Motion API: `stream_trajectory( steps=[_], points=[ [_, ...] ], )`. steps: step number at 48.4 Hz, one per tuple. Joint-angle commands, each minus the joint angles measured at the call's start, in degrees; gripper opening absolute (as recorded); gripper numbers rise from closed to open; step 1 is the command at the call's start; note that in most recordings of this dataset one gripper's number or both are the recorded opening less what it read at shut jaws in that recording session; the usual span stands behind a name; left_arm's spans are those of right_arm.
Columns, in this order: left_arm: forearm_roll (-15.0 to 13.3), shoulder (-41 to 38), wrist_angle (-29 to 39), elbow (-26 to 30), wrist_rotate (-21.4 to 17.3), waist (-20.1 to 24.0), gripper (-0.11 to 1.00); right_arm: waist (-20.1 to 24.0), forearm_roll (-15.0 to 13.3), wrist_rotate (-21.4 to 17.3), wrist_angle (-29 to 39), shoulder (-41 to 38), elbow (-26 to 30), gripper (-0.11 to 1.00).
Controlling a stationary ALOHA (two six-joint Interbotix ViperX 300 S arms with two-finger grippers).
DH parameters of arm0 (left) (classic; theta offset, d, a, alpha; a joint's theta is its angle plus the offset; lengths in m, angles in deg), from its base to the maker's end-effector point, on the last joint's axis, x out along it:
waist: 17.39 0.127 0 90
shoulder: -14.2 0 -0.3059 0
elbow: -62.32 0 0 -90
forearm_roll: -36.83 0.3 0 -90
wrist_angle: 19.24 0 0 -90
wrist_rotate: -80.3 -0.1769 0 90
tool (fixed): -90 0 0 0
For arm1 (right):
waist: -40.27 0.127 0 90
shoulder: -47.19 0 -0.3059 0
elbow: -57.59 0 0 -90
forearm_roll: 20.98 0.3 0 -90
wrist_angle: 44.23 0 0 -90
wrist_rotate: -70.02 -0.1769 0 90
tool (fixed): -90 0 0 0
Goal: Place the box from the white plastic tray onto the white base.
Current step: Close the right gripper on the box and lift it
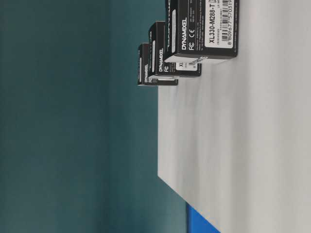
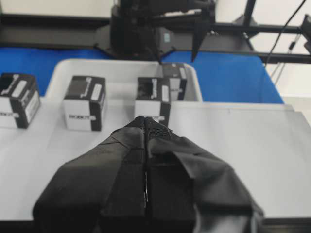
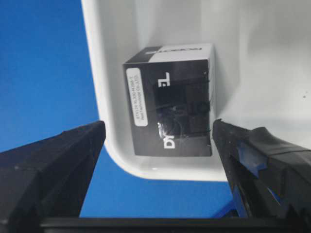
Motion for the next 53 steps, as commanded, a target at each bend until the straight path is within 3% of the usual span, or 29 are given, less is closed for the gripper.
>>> stream_trajectory(
  steps=[1, 13, 32, 53],
  points=[
    [0.09, -0.35, -0.26, 1.41, 0.09, 0.09, -0.07, 0.18, -0.26, 0.09, -0.88, -1.58, 0.26, 1.0],
    [0.09, -0.35, -0.26, 1.41, 0.09, 0.09, -0.07, 0.18, -2.02, 0.09, -1.85, -3.6, 0.26, 1.0],
    [0.09, -0.35, -0.26, 1.41, 0.26, 0.09, -0.07, 2.11, -0.7, -0.09, -5.54, -7.82, -0.44, 1.0],
    [0.09, -0.35, -0.26, 1.41, 0.18, 0.09, -0.07, 2.29, -1.05, 0.0, -7.38, -9.58, -1.85, 1.0]
  ],
)
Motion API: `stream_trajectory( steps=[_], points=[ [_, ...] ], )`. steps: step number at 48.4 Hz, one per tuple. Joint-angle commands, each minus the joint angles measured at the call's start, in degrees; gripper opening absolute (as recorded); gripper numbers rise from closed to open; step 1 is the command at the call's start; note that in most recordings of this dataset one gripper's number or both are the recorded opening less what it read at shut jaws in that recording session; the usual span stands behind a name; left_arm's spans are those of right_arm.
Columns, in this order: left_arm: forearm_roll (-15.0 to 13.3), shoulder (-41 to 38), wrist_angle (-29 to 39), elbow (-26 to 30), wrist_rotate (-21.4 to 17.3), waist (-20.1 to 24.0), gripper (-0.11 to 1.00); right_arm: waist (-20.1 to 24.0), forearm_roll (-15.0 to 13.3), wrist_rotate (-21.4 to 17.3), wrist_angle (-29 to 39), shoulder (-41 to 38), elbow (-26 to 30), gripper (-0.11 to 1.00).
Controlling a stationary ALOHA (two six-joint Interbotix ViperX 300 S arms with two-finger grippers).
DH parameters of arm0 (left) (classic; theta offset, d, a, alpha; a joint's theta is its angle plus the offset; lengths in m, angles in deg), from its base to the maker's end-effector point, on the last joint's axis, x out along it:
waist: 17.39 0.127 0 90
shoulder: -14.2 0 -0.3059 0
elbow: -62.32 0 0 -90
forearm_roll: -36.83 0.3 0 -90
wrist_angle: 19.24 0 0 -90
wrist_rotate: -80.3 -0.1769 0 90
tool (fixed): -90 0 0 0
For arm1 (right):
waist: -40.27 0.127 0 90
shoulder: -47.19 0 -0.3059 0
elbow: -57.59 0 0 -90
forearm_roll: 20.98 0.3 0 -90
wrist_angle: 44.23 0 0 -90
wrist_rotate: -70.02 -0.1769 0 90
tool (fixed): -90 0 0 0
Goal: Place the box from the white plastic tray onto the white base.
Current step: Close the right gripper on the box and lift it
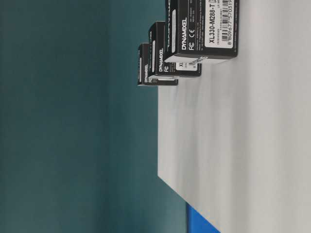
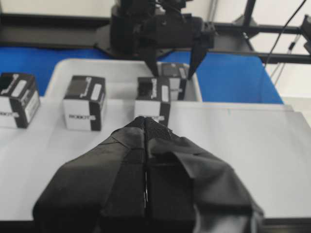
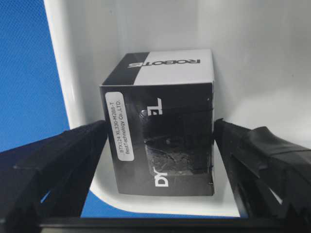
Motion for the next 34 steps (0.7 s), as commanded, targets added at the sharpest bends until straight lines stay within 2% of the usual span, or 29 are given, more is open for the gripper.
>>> stream_trajectory(
  steps=[1, 7, 10, 14, 17, 19, 27, 34],
  points=[
    [0.09, -0.35, -0.26, 1.41, 0.0, 0.0, -0.07, 0.09, 0.0, 0.0, -0.35, -0.62, 0.26, 1.0],
    [0.09, -0.35, -0.26, 1.32, 0.0, 0.09, -0.07, -0.53, 0.26, -0.35, -0.35, -0.53, 0.18, 0.99],
    [0.09, -0.35, -0.26, 1.32, 0.0, 0.0, -0.07, -0.88, 0.35, -0.26, -0.35, -0.44, 0.35, 0.94],
    [0.09, -0.35, -0.26, 1.32, 0.09, 0.0, -0.07, -1.05, 0.35, -0.26, -0.35, -0.35, 0.44, 0.81],
    [0.09, -0.35, -0.09, 1.41, 0.0, 0.09, -0.07, -1.05, 0.44, -0.26, -0.18, -0.09, 0.79, 0.66],
    [0.09, -0.35, 0.0, 1.41, 0.09, 0.0, -0.07, -1.05, 0.44, -0.26, 0.0, 0.09, 1.14, 0.61],
    [0.09, -0.26, 0.0, 1.41, 0.09, 0.0, -0.07, -1.14, 1.76, -0.26, 2.11, 2.81, 3.34, 0.61],
    [0.09, -0.35, 0.0, 1.41, 0.09, -0.09, -0.07, -1.14, 3.25, -0.35, 6.77, 6.33, 7.12, 0.61]
  ],
)
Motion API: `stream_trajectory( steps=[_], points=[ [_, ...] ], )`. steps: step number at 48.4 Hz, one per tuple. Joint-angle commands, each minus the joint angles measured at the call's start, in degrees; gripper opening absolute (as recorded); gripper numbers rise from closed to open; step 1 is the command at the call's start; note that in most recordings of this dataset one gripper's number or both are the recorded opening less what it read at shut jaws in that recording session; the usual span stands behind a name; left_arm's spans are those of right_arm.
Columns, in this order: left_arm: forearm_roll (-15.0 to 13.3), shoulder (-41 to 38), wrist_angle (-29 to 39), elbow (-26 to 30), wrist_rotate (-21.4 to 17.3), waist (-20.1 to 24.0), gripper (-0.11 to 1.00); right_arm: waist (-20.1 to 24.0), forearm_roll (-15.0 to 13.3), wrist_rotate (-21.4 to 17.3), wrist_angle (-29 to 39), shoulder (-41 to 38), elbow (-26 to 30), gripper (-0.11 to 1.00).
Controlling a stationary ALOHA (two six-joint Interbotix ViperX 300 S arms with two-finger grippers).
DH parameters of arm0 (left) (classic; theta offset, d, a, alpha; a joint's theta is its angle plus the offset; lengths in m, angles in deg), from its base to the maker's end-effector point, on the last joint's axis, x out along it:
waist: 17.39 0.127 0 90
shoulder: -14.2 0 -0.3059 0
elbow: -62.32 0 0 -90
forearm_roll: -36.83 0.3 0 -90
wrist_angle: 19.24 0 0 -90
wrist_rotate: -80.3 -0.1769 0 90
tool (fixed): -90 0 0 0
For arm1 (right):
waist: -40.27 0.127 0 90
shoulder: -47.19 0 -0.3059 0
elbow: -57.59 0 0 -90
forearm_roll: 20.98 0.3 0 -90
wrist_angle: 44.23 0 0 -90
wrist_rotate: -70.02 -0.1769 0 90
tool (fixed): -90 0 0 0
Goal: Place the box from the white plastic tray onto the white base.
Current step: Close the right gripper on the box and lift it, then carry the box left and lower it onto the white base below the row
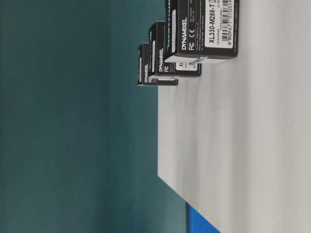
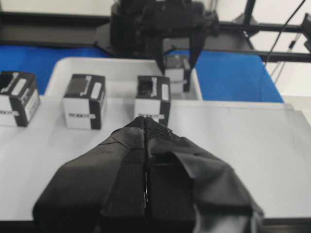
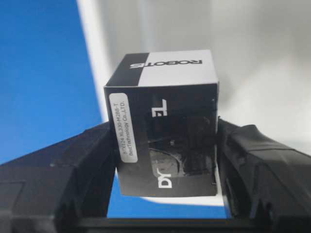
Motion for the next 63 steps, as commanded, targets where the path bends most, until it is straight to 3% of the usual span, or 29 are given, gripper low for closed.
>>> stream_trajectory(
  steps=[1, 14, 23, 36, 48, 63],
  points=[
    [0.09, -0.35, -0.18, 1.41, 0.09, 0.0, -0.07, -0.18, 1.32, -0.09, 3.08, 1.85, 3.78, 0.61],
    [0.09, -0.35, 0.53, 1.41, 0.09, 0.0, -0.07, -0.18, 1.49, -6.33, 10.63, 4.39, 13.89, 0.61],
    [0.09, -0.26, 0.7, 1.41, 0.09, 0.0, -0.07, -0.18, 1.41, -7.65, 11.69, 2.37, 20.74, 0.61],
    [0.09, -0.09, 0.79, 1.41, 0.09, -0.09, -0.07, -0.18, 0.44, -7.65, 16.79, -7.56, 31.03, 0.61],
    [0.09, 0.79, 0.62, 2.02, 0.09, -0.26, -0.07, 0.18, -2.37, -7.65, 20.92, -17.75, 40.78, 0.61],
    [0.09, 1.23, 0.7, 2.11, 0.09, -1.49, -0.07, 0.88, -5.8, -7.65, 23.03, -27.86, 46.58, 0.61]
  ],
)
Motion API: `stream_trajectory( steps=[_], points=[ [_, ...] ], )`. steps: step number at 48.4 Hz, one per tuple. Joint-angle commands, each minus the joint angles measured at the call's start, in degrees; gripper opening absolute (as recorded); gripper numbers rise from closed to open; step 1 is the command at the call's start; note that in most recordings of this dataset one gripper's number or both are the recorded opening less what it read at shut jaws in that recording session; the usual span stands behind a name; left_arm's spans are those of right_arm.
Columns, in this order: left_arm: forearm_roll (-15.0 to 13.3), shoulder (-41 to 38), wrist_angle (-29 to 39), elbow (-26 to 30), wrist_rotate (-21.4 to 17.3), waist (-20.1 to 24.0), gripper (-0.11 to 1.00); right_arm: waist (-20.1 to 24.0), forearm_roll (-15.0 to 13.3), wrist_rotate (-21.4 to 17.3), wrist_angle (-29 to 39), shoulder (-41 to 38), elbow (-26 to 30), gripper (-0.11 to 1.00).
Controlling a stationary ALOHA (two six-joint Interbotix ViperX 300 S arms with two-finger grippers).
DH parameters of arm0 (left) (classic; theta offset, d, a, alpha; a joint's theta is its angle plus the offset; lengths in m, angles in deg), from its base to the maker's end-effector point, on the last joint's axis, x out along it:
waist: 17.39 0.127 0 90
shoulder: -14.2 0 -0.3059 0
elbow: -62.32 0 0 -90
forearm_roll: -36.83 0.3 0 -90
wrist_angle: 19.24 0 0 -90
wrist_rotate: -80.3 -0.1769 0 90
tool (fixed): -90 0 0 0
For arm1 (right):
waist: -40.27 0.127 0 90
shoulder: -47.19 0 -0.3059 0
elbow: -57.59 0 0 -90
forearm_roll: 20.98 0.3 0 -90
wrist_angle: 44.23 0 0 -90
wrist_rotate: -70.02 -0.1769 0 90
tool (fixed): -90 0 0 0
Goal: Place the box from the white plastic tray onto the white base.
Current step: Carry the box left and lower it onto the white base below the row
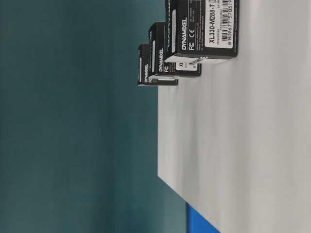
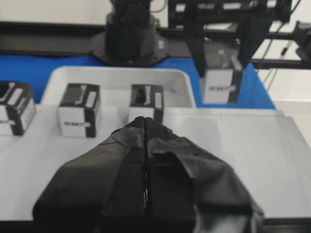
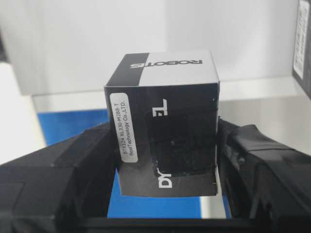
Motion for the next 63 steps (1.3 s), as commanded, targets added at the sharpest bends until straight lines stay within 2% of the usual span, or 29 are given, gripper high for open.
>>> stream_trajectory(
  steps=[1, 21, 63],
  points=[
    [0.09, -0.35, -0.35, 1.58, 0.18, -0.53, -0.07, 0.18, -1.14, -0.09, -0.18, -2.64, 1.58, 0.61],
    [0.09, 0.44, -0.35, 1.67, 0.09, -1.32, -0.07, 0.18, -2.81, 0.0, -0.88, -7.29, 2.64, 0.61],
    [0.09, 0.53, -0.35, 1.67, 0.09, -1.93, -0.07, 0.18, -4.13, 0.18, -3.25, -8.17, 0.18, 0.61]
  ],
)
